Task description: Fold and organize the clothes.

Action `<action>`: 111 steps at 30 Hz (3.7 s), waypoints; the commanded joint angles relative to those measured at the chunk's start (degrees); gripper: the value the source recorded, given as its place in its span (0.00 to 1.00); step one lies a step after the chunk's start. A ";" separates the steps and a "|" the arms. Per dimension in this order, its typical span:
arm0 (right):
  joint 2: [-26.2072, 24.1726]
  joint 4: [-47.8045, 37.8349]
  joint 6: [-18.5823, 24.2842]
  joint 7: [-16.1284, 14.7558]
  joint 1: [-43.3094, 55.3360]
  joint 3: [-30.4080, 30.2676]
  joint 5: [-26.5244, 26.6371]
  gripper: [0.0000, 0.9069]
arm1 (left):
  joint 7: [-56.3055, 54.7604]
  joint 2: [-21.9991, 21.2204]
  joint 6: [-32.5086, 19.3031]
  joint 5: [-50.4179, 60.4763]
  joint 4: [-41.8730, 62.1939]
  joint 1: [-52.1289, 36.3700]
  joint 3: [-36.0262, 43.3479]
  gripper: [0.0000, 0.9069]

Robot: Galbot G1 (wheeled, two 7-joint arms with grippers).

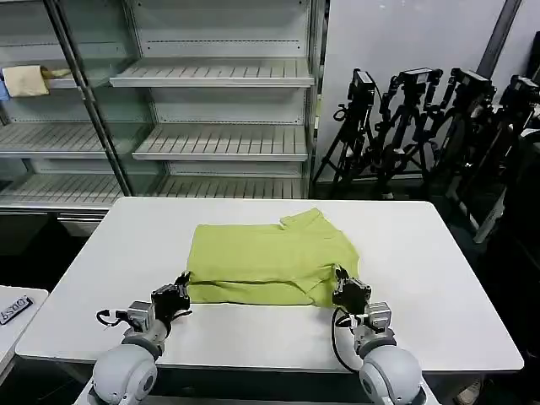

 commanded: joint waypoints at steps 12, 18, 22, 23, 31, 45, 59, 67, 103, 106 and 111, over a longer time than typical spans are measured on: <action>0.45 7.34 -0.12 0.48 -11.03 5.52 -1.57 1.00 | 0.27 -1.08 -0.27 -0.24 -4.13 8.65 -3.54 1.00; -0.65 6.65 -1.42 0.98 -13.08 9.89 0.18 1.00 | 0.28 -1.70 -0.08 -0.87 -2.79 6.98 -2.57 1.00; -1.04 5.57 -2.95 1.06 -13.33 11.08 2.15 1.00 | 0.31 -1.93 0.04 -1.34 -1.87 6.14 -1.99 1.00; -1.04 5.19 -3.42 1.08 -13.23 11.08 2.58 1.00 | 0.38 -1.95 0.08 -1.48 -1.51 6.02 -1.86 1.00; -0.71 4.47 -3.64 1.04 -12.97 8.94 3.48 0.00 | 1.19 -1.99 -0.63 -1.41 -0.27 5.58 -1.48 0.02; -1.13 3.80 -3.67 0.56 -11.70 7.76 5.41 0.00 | 1.67 -2.25 -0.37 -1.64 0.60 5.56 -1.32 0.02; -1.92 11.52 -2.59 0.45 -18.01 8.65 4.05 0.00 | 1.26 -2.57 -0.28 -2.04 -6.61 10.52 -3.04 0.02; -2.65 19.69 -1.97 0.38 -27.87 10.15 1.97 0.00 | 1.25 -1.52 -0.30 -0.52 -14.27 18.94 -5.59 0.02; -8.92 22.16 -6.60 5.40 -17.39 14.67 6.80 1.00 | -3.75 6.71 0.69 -7.16 -12.87 11.89 -7.60 1.00; -9.62 17.10 -9.49 7.40 -6.45 11.42 12.39 1.00 | -4.96 7.03 1.53 -8.32 -7.89 4.51 -4.63 1.00; -10.29 5.68 -11.22 9.61 6.85 4.45 18.54 1.00 | -6.69 7.82 2.69 -10.38 0.03 -6.72 1.95 1.00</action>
